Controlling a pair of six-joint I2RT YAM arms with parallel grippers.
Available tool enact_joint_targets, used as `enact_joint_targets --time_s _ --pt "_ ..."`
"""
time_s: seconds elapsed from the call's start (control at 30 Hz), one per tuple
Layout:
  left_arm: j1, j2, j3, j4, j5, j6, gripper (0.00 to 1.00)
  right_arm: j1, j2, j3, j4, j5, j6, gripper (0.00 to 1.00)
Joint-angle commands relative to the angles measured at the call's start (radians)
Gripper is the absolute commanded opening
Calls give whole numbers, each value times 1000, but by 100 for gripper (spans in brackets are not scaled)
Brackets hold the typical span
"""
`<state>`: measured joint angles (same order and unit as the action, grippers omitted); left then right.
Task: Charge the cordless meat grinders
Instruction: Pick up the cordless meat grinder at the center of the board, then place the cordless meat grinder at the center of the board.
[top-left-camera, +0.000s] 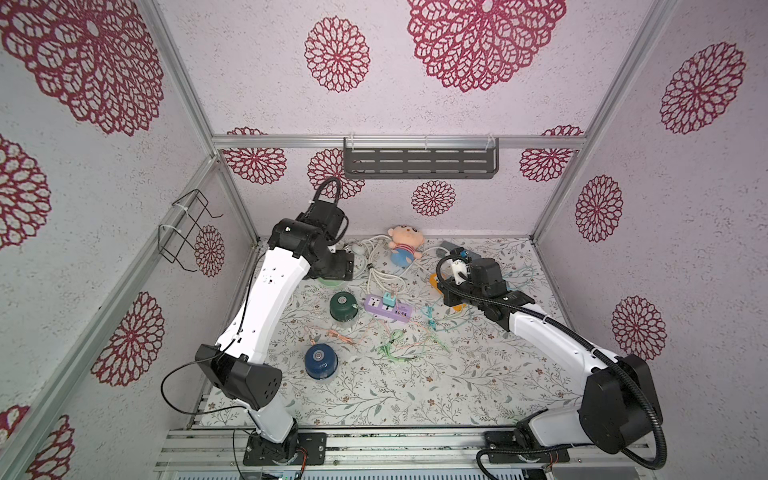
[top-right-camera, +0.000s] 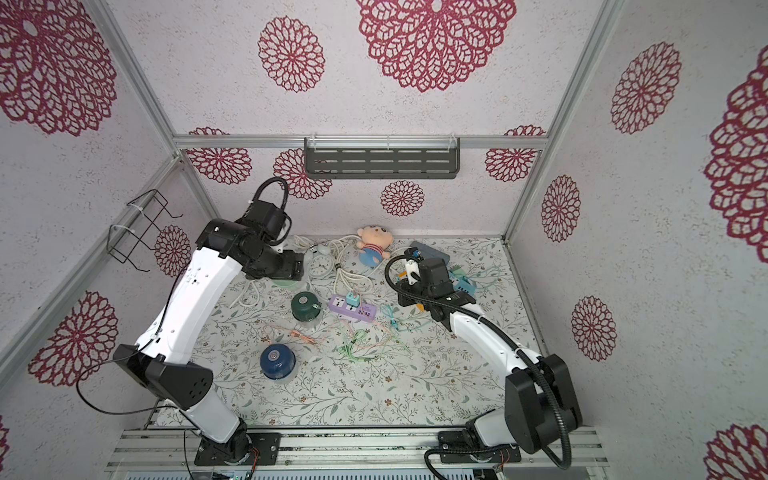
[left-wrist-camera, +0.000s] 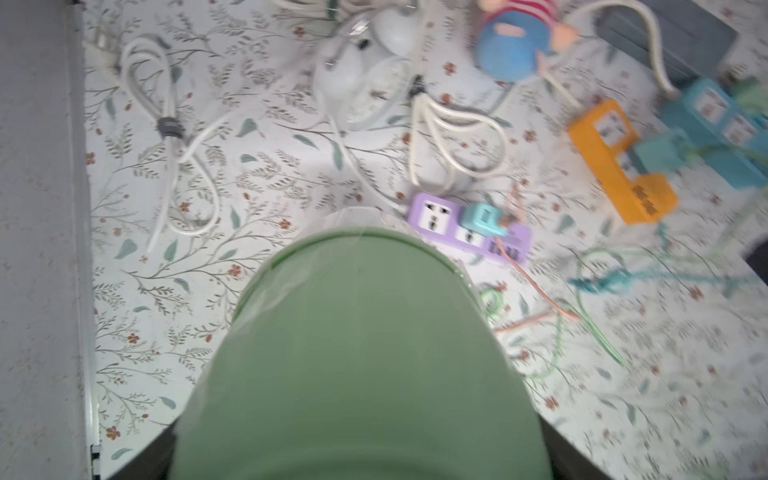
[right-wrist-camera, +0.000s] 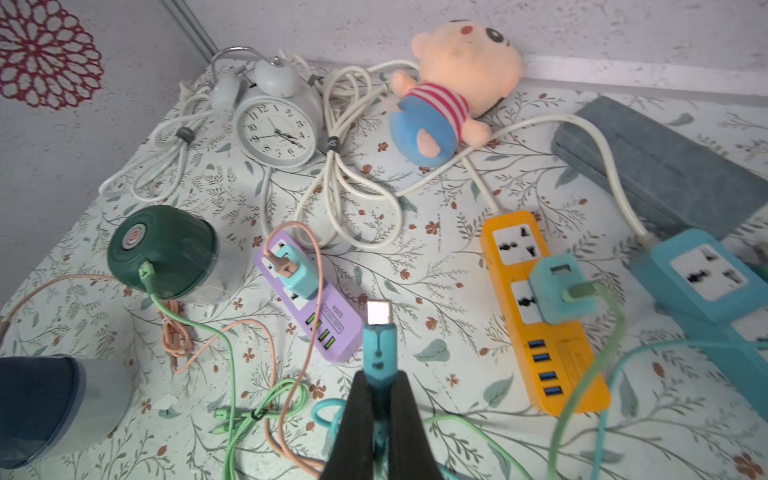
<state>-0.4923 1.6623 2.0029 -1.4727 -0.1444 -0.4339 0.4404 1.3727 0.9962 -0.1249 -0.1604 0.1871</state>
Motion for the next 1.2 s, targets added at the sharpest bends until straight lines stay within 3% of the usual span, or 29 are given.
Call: enact_joint_targets --time_s 0.0,0.17,0.27,0.5,0.67,0.73,0.83,0.97,1.17 --pt "-167 -40 -120 -48 10 -164 73 6 -71 -13 -13 8 20 0" --pt "-402 -147 -471 255 59 -420 71 7 -142 -91 -21 -23 39 0" --pt "-497 -161 -615 345 35 -551 70 11 -191 -135 -40 -22 43 0" --pt "-590 -125 -848 549 -3 -697 71 14 -247 -189 -53 -28 48 0" --pt "-598 -72 -884 592 0 -724 72 15 -260 -204 -63 -18 42 0" --pt "-603 -44 -873 582 -9 -732 77 14 -266 -208 -64 -12 39 0" --pt "-614 -12 -840 578 -19 -729 98 14 -269 -213 -59 -11 43 0" --pt "-624 -15 -783 551 -42 -708 97 14 -267 -212 -55 -17 47 0" --pt "-635 -124 -771 500 -36 -662 97 14 -257 -206 -53 -28 50 0"
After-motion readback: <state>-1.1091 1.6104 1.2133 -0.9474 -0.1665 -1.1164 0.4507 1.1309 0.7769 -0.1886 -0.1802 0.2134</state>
